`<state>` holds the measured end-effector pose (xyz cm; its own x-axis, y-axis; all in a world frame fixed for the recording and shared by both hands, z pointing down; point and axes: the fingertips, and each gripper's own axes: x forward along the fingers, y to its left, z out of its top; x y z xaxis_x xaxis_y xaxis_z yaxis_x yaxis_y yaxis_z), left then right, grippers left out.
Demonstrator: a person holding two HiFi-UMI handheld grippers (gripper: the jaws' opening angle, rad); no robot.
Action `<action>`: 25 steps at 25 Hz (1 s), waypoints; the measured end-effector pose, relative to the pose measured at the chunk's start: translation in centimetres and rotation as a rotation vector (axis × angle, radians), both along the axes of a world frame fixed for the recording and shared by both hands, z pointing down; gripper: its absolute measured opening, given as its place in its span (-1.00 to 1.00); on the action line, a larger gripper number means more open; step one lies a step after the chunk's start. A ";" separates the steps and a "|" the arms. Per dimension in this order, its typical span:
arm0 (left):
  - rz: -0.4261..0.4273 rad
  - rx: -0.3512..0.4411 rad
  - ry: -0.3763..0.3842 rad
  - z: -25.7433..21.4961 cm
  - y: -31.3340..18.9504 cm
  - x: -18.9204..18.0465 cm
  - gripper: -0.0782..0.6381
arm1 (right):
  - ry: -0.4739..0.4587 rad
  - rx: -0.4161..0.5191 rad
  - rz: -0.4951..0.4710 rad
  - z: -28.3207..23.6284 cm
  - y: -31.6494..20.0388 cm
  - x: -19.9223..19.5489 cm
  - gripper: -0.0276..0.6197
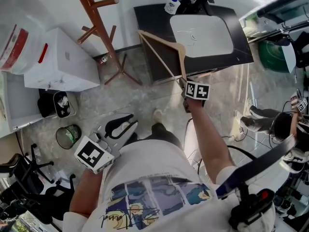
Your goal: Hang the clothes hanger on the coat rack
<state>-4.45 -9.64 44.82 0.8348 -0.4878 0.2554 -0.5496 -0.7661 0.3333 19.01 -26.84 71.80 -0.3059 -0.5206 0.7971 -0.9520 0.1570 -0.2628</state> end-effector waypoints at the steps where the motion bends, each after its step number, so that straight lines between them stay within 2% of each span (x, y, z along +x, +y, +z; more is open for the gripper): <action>1: -0.002 -0.003 0.004 -0.1 0.1 0.1 -0.56 | -0.010 0.015 0.000 -0.6 0.0 0.0 -0.61; 7: -0.001 -0.007 0.017 -0.1 0.2 0.3 -0.56 | -0.076 0.088 0.001 -3.6 -0.6 0.1 -0.61; 15: 0.019 0.018 0.015 -1.1 -0.1 2.8 -0.56 | -0.135 0.112 0.004 -4.8 -0.3 1.2 -0.62; 25: 0.002 0.034 0.020 -1.3 -0.3 4.1 -0.56 | -0.214 0.245 -0.155 -13.0 1.0 1.0 -0.62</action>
<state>-0.32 -9.91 43.54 0.8408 -0.4939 0.2216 -0.5411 -0.7786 0.3177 20.02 -25.82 58.81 -0.5424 -0.6228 0.5638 -0.8396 0.3780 -0.3901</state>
